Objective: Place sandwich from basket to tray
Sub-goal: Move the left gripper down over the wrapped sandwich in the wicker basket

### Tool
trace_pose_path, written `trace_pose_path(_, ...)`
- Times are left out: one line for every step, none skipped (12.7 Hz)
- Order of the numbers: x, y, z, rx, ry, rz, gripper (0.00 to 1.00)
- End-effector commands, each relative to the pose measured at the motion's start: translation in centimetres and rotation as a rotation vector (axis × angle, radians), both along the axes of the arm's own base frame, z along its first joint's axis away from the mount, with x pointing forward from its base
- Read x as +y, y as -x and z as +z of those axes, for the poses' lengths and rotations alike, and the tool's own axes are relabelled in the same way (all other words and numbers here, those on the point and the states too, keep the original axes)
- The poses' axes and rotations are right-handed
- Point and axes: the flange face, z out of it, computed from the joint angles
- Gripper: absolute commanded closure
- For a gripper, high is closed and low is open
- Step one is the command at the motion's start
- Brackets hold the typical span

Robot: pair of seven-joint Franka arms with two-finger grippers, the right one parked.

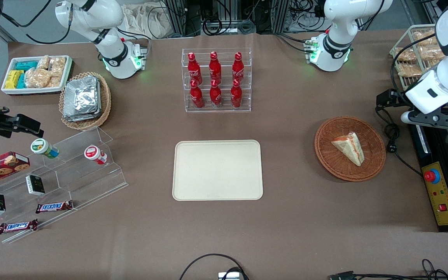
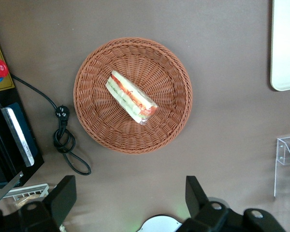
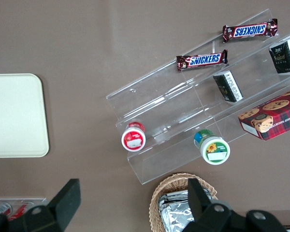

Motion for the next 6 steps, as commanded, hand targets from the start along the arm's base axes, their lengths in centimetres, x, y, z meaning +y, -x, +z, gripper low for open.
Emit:
trace_pose_path(-1.8,-1.5,0.3,0.026,-0.004,0.016,0.00)
trace_pose_path(-1.9,-1.9,0.0,0.030,-0.001,0.024,0.00)
trace_pose_path(-1.8,-2.9,-0.2,0.033,0.003,0.024,0.00)
trace_pose_path(-1.8,-3.4,-0.8,0.053,-0.005,0.022,0.00)
trace_pose_path(-1.4,-3.4,-1.5,0.067,-0.032,0.050,0.00)
trace_pose_path(-0.9,-3.2,-2.8,0.079,-0.046,0.109,0.00)
